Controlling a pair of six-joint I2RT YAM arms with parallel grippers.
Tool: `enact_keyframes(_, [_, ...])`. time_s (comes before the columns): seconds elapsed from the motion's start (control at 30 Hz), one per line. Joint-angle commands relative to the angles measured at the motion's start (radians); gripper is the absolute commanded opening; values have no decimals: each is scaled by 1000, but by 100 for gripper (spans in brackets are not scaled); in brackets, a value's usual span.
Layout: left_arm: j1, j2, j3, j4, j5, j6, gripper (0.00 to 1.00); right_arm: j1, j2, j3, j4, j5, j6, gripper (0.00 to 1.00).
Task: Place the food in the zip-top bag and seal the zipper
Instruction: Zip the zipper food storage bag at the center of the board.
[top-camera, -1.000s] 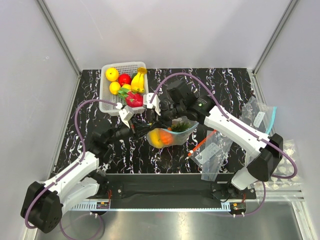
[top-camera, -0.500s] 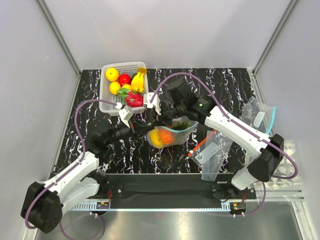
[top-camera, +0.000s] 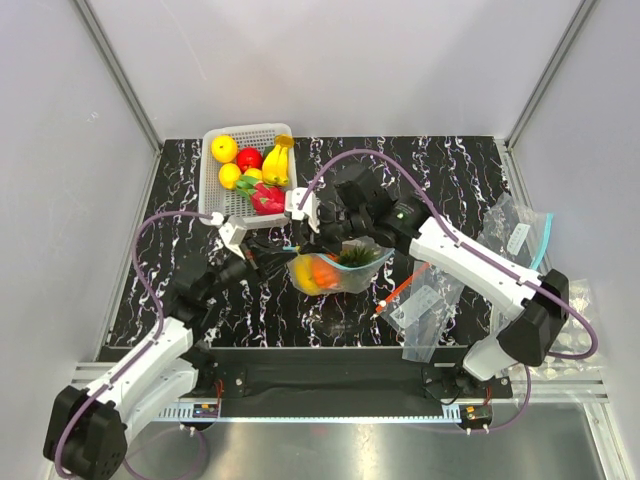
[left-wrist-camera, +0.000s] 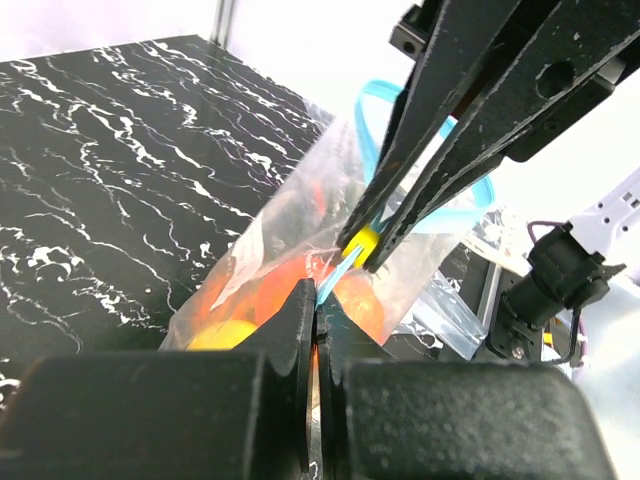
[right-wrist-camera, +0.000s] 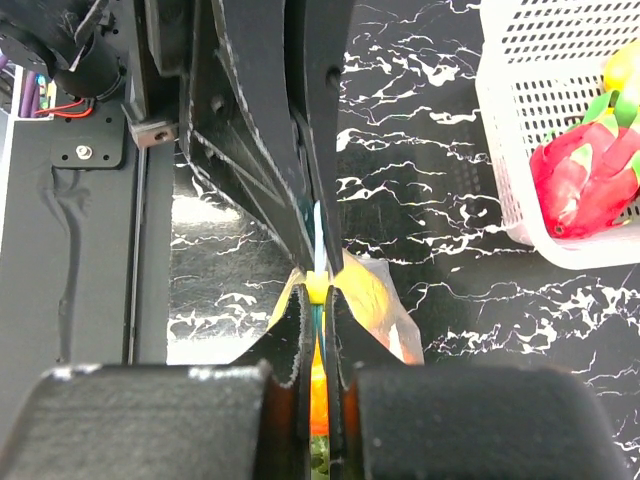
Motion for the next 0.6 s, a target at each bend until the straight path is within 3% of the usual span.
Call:
enact_keyframes(0.0, [46, -40, -19, 67, -95, -30, 0, -8, -75, -13, -38, 49, 32, 0])
enact_keyframes(0.3, [85, -143, -54, -13, -207, -56, 0, -12, -144, -76, -22, 117, 89, 0])
enact_keyframes(0.57, [128, -188, -30, -206, -376, -60, 0, -18, -190, -119, -24, 155, 145, 0])
